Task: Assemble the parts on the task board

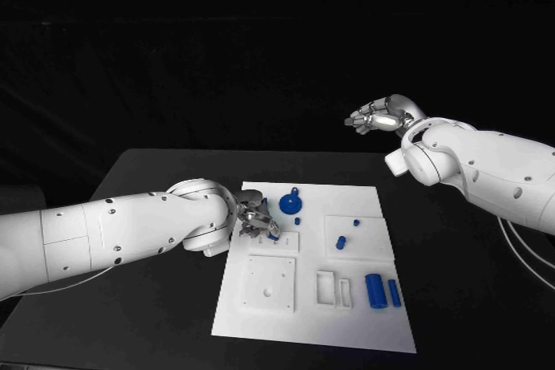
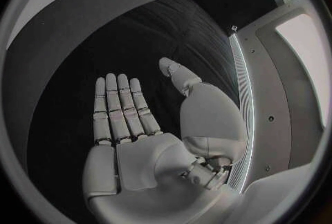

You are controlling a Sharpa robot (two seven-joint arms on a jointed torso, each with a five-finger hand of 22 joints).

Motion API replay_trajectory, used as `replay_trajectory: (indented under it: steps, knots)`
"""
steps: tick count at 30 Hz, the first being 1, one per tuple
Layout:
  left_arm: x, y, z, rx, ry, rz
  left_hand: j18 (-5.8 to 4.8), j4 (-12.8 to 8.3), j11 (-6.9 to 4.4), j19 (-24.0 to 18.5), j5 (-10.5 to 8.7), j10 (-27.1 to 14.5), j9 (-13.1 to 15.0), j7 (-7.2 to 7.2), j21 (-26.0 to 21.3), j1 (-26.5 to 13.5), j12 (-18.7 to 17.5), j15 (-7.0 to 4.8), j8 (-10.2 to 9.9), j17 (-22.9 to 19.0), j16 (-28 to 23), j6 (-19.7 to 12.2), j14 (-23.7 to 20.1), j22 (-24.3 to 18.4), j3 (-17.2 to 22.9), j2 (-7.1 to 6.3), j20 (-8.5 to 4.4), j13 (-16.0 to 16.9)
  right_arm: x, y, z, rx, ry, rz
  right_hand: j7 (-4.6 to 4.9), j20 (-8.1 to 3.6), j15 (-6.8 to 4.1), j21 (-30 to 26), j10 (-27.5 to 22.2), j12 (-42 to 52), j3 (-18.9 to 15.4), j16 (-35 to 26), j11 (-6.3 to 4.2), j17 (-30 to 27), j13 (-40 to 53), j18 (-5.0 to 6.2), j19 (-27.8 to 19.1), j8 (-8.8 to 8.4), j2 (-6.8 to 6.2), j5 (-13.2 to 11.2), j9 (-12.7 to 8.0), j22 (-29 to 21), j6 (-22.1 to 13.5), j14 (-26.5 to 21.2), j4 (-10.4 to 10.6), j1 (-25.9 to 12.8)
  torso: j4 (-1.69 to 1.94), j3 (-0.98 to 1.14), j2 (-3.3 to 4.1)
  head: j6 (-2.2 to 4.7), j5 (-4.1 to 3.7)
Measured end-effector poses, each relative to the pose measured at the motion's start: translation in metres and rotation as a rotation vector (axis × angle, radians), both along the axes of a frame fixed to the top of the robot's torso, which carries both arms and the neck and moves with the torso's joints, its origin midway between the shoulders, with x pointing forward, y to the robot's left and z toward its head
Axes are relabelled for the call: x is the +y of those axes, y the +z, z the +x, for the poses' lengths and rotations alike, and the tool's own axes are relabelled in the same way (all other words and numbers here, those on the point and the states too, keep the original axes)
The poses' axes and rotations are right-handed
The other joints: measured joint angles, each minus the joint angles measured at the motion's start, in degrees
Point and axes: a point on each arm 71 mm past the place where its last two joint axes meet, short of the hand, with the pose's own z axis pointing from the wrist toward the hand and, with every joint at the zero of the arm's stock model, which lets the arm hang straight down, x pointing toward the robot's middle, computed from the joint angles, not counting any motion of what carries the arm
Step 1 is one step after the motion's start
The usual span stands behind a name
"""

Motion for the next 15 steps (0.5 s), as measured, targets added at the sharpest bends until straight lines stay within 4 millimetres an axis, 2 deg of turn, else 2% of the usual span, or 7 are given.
replay_trajectory:
  steps: [12,15]
  knots:
    - [-0.0024,-0.0031,0.0007,-0.002,-0.020,0.025,-0.03,-0.01,-0.04,-0.01,-0.67,-0.05,0.06,0.00,0.00,-0.34,0.34,-0.02,-0.21,-0.35,0.26,0.00,-0.02,-0.01,-0.01,0.34,0.00,-0.30,0.0013,-0.0004,-0.0001,0.006,0.006,0.000,0.00,0.00,-0.01,-0.21,0.21,-0.22,-0.09,-0.21,0.21,-0.50,-0.45,0.00,0.00,0.19,0.00,0.00,-0.06,-0.12,0.00,0.01,0.09,0.00,0.01,0.02,-0.02,-0.35,-0.12]
    - [-0.0033,-0.0038,0.0006,-0.008,-0.028,0.035,-0.06,-0.01,-0.04,-0.01,-1.10,-0.05,0.85,0.00,0.00,-0.39,0.34,-0.02,-0.23,-0.46,0.26,0.00,-0.01,-0.01,-0.01,0.39,0.00,-0.39,0.0012,-0.0005,-0.0001,0.007,0.006,0.000,0.14,0.00,-0.02,-0.43,0.21,-0.22,-0.16,-0.21,0.21,-0.59,-0.52,0.00,0.00,0.19,0.00,0.00,-0.11,-0.11,-0.15,0.01,0.16,0.00,0.00,0.03,-0.02,-0.53,-0.19]
